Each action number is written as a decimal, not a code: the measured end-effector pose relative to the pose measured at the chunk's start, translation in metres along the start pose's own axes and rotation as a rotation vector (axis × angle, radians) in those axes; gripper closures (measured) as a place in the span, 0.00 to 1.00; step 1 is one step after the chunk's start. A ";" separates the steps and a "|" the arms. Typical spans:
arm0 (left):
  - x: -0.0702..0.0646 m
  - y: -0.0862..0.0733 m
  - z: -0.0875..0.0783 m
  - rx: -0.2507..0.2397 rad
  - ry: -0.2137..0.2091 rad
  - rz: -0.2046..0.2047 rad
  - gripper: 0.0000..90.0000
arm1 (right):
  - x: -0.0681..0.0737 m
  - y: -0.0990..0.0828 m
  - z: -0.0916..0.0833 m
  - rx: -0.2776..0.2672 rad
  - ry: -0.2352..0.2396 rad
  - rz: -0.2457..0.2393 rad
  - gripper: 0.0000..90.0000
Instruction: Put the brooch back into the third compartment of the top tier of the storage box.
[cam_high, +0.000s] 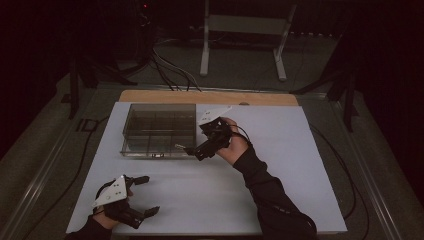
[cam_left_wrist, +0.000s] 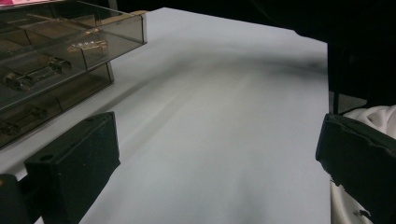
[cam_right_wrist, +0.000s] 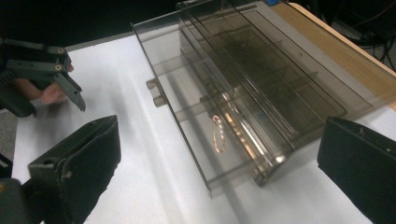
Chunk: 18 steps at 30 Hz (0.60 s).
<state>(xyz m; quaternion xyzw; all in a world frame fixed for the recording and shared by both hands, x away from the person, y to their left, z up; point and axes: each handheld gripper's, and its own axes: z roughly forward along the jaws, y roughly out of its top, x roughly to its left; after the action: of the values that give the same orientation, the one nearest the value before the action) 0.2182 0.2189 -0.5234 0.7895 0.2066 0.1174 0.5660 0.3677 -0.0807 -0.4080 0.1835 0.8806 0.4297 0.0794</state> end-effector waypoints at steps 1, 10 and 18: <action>0.000 0.000 0.000 -0.001 -0.001 0.000 0.01 | 0.000 0.000 0.000 0.000 0.000 0.000 0.00; 0.000 0.000 -0.001 -0.005 0.001 -0.001 0.01 | -0.005 -0.020 -0.015 0.008 -0.025 0.009 0.00; 0.000 0.000 -0.001 -0.001 0.000 0.000 0.01 | -0.008 -0.043 -0.030 0.003 -0.055 0.033 0.00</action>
<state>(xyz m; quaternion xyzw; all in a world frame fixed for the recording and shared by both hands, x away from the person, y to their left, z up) 0.2178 0.2196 -0.5234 0.7893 0.2065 0.1176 0.5662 0.3553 -0.1305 -0.4236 0.2098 0.8756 0.4242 0.0963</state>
